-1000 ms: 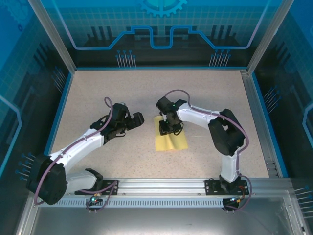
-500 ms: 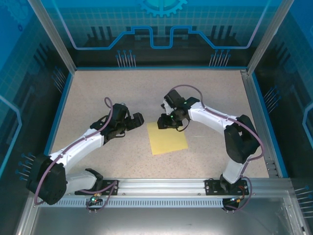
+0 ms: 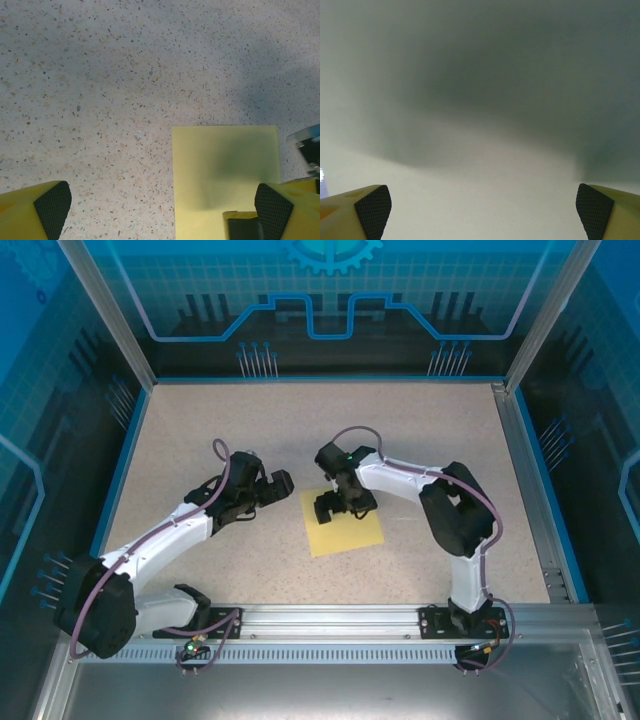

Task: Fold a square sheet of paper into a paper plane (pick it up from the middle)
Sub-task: Fold the square sheet of paper in half at the center of the table.

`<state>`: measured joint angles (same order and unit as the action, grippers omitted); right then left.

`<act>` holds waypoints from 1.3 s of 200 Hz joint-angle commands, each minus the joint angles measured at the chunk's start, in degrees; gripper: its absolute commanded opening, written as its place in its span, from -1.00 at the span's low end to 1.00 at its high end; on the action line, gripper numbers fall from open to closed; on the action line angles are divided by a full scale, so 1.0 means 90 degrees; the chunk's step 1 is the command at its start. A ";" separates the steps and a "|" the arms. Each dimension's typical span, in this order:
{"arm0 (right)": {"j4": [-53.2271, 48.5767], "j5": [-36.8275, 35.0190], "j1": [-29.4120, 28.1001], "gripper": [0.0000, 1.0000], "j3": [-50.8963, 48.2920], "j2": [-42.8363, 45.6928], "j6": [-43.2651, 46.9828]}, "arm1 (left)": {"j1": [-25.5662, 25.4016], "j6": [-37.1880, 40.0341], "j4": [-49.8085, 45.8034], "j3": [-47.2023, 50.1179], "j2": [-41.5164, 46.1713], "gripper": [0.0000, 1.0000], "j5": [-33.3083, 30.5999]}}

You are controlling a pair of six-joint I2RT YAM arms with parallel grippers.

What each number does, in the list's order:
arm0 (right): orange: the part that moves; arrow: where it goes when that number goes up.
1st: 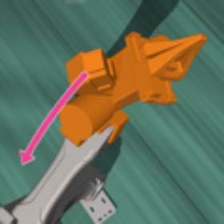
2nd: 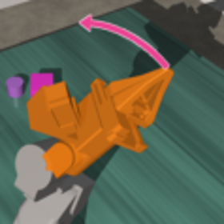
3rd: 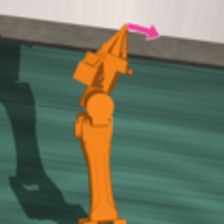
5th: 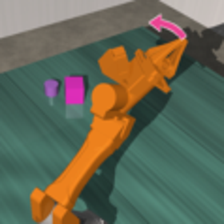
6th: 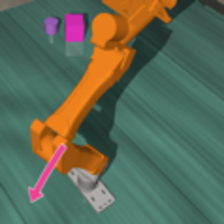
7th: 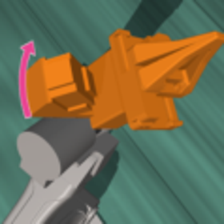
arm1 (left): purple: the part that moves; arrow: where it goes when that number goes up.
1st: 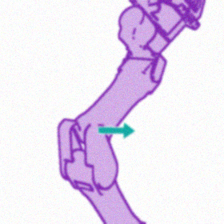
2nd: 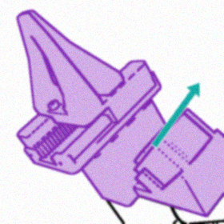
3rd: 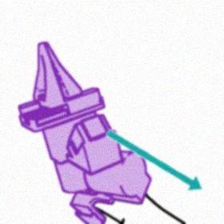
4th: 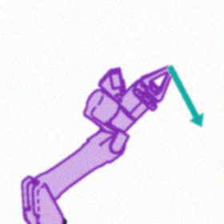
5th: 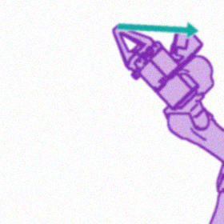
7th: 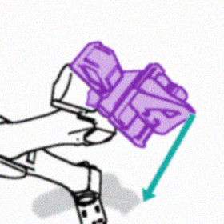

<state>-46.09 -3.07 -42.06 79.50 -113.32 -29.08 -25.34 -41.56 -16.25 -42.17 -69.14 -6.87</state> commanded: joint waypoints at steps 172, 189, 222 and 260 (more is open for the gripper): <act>0.0011 0.0339 0.0090 -0.08 0.0051 0.0160 -0.0125 | -0.0014 -0.0040 -0.0175 -0.0002 0.0126 0.97 -0.0164; 0.0294 0.0623 0.0230 -0.21 -0.0162 0.0530 -0.0188 | -0.0008 -0.0056 -0.0177 -0.0002 0.0123 0.97 -0.0166; 0.1012 0.1566 0.0687 -0.37 -0.0660 0.1150 -0.0418 | -0.0014 -0.0051 -0.0196 -0.0039 0.0102 0.97 -0.0172; 0.2399 0.3073 0.1174 -0.30 -0.1402 0.1799 -0.0928 | -0.0016 -0.0040 -0.0169 -0.0081 0.0080 0.97 -0.0053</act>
<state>-34.72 12.47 -33.69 71.20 -100.49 -33.08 -25.34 -41.71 -16.49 -42.17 -69.01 -7.73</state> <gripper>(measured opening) 0.336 0.985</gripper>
